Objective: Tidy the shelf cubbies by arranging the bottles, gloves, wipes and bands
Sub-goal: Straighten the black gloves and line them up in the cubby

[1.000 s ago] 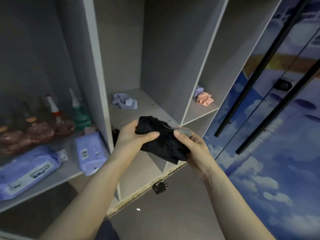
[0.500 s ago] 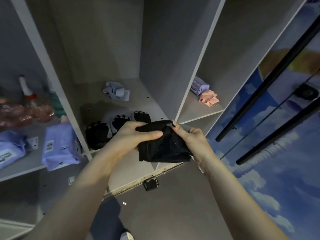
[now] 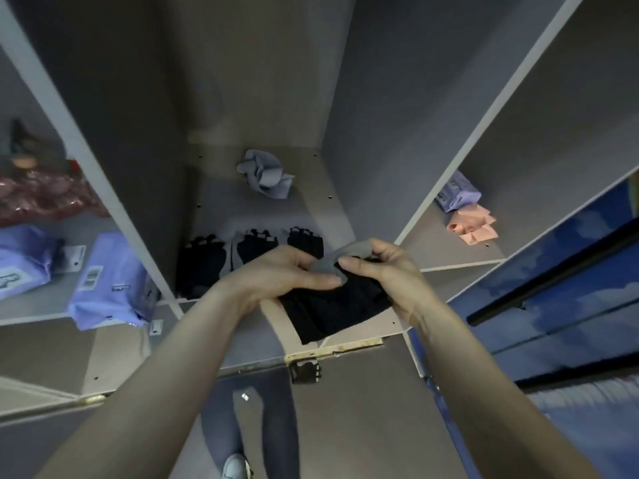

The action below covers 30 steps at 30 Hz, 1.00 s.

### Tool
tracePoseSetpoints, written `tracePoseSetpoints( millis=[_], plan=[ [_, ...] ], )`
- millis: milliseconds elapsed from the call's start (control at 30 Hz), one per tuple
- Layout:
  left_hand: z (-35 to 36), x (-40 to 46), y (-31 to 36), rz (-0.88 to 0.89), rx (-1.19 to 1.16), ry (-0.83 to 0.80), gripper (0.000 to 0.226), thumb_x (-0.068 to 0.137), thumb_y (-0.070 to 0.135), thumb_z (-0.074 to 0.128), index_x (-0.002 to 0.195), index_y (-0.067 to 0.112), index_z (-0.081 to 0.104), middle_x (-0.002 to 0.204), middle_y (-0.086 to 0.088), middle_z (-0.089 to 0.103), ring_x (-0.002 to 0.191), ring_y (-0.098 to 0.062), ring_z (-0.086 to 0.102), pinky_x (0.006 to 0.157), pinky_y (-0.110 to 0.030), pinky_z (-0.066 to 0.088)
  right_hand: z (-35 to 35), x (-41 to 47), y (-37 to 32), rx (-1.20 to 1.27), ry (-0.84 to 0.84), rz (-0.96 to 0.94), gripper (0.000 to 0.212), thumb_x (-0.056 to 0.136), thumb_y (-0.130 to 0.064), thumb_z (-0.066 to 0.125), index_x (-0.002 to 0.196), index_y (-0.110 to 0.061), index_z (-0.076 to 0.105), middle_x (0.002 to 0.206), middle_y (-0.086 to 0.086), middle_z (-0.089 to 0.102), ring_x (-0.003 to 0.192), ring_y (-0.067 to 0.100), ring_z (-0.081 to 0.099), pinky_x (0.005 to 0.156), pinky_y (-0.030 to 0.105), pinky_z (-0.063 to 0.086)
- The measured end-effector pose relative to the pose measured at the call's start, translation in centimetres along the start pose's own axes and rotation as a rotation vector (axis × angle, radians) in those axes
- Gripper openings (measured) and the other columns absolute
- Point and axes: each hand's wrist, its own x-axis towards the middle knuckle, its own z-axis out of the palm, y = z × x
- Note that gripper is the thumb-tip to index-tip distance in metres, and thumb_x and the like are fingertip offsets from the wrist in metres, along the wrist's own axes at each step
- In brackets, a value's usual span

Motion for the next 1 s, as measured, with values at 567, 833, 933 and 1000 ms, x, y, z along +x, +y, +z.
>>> tracePoseSetpoints(
  millis=[567, 833, 933, 1000],
  plan=[
    [11.2, 4.1, -15.3, -0.198, -0.299, 0.785, 0.021, 0.082, 0.031, 0.073, 0.079, 0.010, 0.075, 0.073, -0.010, 0.073, 0.068, -0.019, 0.069, 0.066, -0.034, 0.053, -2.6, 6.0, 14.5, -0.284, -0.494, 0.068, 0.033, 0.084, -0.001, 0.068, 0.107, -0.023, 0.065, 0.103, -0.003, 0.070, 0.095, 0.005, 0.067, 0.083, 0.019, 0.053],
    [15.9, 9.0, -32.3, -0.410, -0.469, 1.230, 0.017, 0.083, 0.037, 0.068, 0.078, 0.021, 0.071, 0.070, -0.012, 0.070, 0.065, -0.029, 0.069, 0.063, -0.046, 0.059, -0.1, 10.7, 34.4, -0.349, -0.613, 0.219, 0.030, 0.092, -0.003, 0.057, 0.114, -0.023, 0.053, 0.104, -0.011, 0.061, 0.095, -0.006, 0.060, 0.076, 0.004, 0.047],
    [18.2, 12.0, -39.1, -0.497, -0.498, 1.289, 0.015, 0.082, 0.036, 0.066, 0.074, 0.024, 0.067, 0.065, -0.006, 0.065, 0.066, -0.027, 0.065, 0.063, -0.039, 0.055, -1.1, 12.4, 44.2, -0.488, -0.659, 0.257, 0.037, 0.093, -0.004, 0.056, 0.121, -0.027, 0.048, 0.115, -0.011, 0.054, 0.116, 0.008, 0.050, 0.097, 0.018, 0.039],
    [19.5, 14.2, -43.7, -0.516, -0.558, 1.285, 0.017, 0.083, 0.035, 0.066, 0.070, 0.024, 0.066, 0.058, -0.001, 0.056, 0.058, -0.024, 0.055, 0.057, -0.033, 0.045, -2.0, 13.8, 50.5, -0.692, -0.742, 0.200, 0.040, 0.093, -0.019, 0.057, 0.126, -0.039, 0.047, 0.126, -0.013, 0.052, 0.127, 0.011, 0.045, 0.108, 0.029, 0.035]
  ],
)
